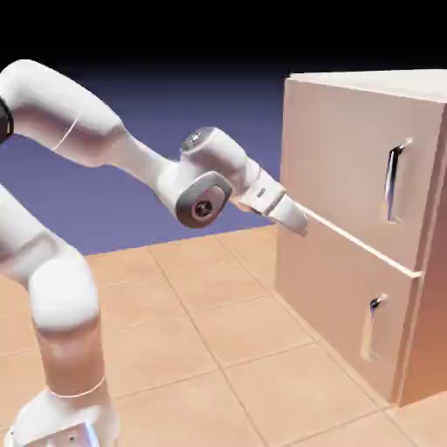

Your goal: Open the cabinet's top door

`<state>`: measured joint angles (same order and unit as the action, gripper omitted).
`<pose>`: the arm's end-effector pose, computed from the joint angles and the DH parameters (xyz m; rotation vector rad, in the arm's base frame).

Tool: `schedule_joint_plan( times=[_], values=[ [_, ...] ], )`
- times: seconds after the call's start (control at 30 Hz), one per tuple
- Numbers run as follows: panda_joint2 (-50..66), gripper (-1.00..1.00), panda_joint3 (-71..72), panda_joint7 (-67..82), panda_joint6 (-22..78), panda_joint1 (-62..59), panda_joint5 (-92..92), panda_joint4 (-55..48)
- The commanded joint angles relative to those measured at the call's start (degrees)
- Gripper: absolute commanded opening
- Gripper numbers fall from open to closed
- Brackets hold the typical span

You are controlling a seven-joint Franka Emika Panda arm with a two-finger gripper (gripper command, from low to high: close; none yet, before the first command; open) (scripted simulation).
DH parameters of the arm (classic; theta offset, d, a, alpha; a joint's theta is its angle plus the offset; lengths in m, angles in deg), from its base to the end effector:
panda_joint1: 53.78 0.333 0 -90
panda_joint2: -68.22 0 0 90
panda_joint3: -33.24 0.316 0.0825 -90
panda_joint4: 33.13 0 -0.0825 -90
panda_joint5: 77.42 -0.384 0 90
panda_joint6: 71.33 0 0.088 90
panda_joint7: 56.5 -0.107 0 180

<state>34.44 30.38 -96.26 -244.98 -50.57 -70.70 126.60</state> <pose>0.3902 0.0106 0.4755 -2.5542 0.7634 -1.1216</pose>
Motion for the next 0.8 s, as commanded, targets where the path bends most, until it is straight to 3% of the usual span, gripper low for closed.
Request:
schedule_joint_plan(
  times=[0.0, 0.77],
  values=[
    [-0.4, 1.0, -1.1, 1.0, 0.1, 0.9, 2.5, -0.5],
    [-10.0, 1.0, -25.4, 24.0, 3.2, 22.4, 59.8, -11.3]
  ],
)
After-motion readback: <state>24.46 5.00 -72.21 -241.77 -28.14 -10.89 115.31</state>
